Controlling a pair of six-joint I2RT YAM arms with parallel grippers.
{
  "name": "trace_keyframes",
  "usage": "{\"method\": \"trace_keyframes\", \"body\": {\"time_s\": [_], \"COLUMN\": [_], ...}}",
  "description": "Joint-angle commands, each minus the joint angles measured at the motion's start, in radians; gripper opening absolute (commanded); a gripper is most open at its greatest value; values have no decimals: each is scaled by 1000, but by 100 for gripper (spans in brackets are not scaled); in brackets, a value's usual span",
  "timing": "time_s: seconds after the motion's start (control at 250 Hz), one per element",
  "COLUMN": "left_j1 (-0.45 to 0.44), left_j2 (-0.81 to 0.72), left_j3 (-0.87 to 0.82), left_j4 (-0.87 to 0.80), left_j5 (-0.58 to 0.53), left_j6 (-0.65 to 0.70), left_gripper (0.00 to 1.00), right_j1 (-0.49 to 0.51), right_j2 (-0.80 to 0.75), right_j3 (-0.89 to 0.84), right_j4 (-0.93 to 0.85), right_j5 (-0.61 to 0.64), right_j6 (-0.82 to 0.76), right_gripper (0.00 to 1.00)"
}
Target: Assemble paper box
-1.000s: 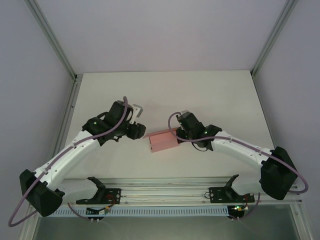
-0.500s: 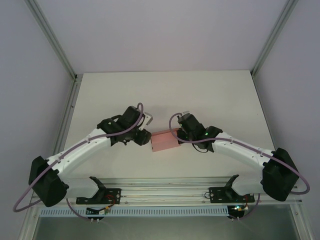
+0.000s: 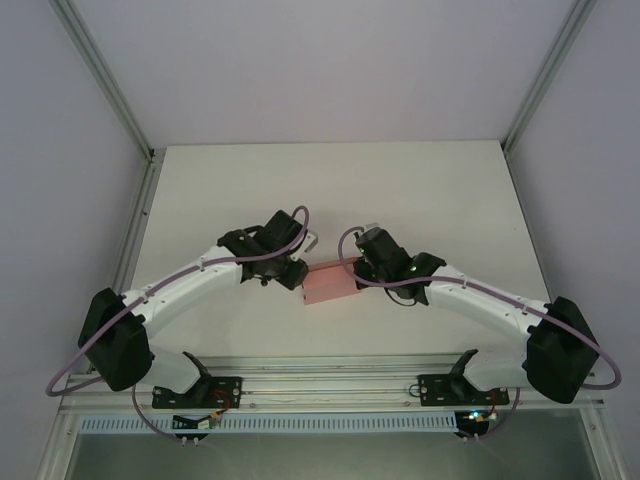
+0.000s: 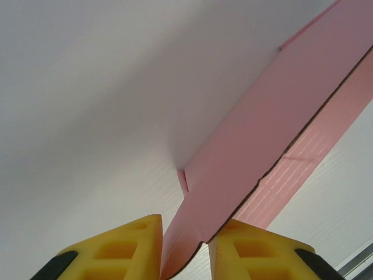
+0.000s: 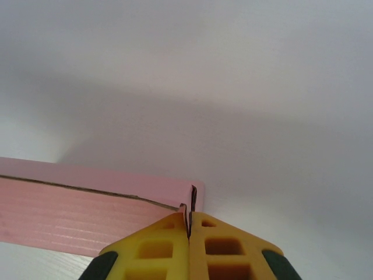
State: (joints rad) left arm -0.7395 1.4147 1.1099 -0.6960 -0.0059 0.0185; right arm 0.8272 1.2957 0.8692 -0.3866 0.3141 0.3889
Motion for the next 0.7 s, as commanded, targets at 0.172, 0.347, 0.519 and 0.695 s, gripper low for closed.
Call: {"method": "trace_keyframes", "body": {"time_s": [0.172, 0.347, 0.519, 0.695], "left_j1": [-18, -28, -27, -28], "left_j2": [3, 28, 77, 77], "left_j3": [42, 57, 119, 145], "left_j4": [-39, -44, -48, -90], "left_j5": [-33, -65, -67, -74], "left_j6": [-57, -126, -390, -568], "left_gripper": [7, 1, 0, 0], "right_j1": [19, 30, 61, 94], "right_j2": [-10, -7, 10, -6], "right_j3": [8, 7, 21, 22], "right_j4": [-46, -43, -53, -44], "right_j5": [6, 16, 55, 97], "right_j6": [19, 21, 36, 60], "right_gripper": [0, 0, 0, 0]}}
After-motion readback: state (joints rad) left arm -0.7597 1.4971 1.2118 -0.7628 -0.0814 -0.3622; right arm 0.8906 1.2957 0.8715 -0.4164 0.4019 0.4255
